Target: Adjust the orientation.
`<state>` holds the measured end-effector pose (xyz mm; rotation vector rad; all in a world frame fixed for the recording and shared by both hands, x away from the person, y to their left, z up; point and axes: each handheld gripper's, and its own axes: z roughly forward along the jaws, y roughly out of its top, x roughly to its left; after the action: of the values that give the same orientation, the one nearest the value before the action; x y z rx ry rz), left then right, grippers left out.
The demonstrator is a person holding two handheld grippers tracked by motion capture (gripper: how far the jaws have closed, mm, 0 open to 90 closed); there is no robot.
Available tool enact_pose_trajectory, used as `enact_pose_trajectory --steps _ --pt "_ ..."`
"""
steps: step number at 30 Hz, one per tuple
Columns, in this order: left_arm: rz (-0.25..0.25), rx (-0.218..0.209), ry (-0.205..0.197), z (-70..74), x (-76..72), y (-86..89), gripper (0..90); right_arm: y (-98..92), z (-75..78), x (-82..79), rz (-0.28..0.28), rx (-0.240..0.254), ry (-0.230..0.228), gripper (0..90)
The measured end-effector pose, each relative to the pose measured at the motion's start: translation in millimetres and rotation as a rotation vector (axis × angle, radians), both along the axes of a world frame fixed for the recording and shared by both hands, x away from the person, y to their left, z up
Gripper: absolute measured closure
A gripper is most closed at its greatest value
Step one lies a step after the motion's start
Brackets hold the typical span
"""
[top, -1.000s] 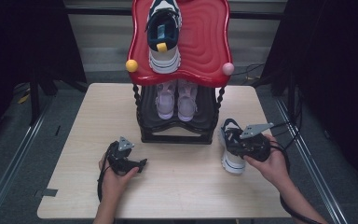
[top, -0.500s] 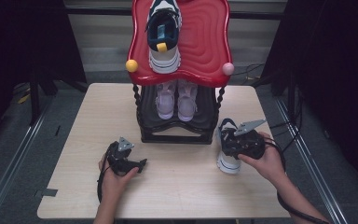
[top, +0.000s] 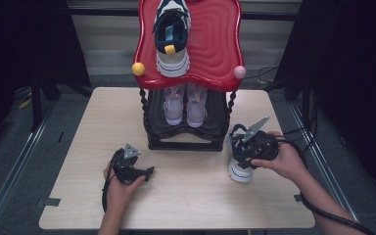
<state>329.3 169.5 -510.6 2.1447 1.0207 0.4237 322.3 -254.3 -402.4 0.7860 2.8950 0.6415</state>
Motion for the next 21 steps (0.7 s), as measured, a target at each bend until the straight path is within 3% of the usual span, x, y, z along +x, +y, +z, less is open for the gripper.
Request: enact_pose_trajectory --steps 3,4,8,12,16,21 --pt "-0.001 0.000 0.003 0.1 0.1 0.1 9.0 3.4 0.1 0.2 0.016 -0.038 0.015 48.6" --pt "0.008 -0.010 0.000 -0.3 -0.2 -0.6 8.9 9.1 -0.3 0.9 0.064 -0.106 0.030 48.5" --pt "0.010 -0.013 0.000 -0.5 -0.1 -0.7 8.9 15.8 -3.7 4.2 0.132 -0.186 0.037 49.5" --pt "0.007 -0.009 0.001 -0.3 -0.1 -0.5 8.9 21.1 -6.6 8.0 0.161 -0.266 0.085 50.3" --pt "0.009 -0.012 0.000 -0.4 -0.2 -0.6 9.0 22.8 -8.4 13.3 0.210 -0.288 0.112 51.6" --pt "0.007 -0.010 0.000 -0.3 -0.2 -0.5 9.1 26.2 -11.7 17.1 0.221 -0.326 0.157 54.6"
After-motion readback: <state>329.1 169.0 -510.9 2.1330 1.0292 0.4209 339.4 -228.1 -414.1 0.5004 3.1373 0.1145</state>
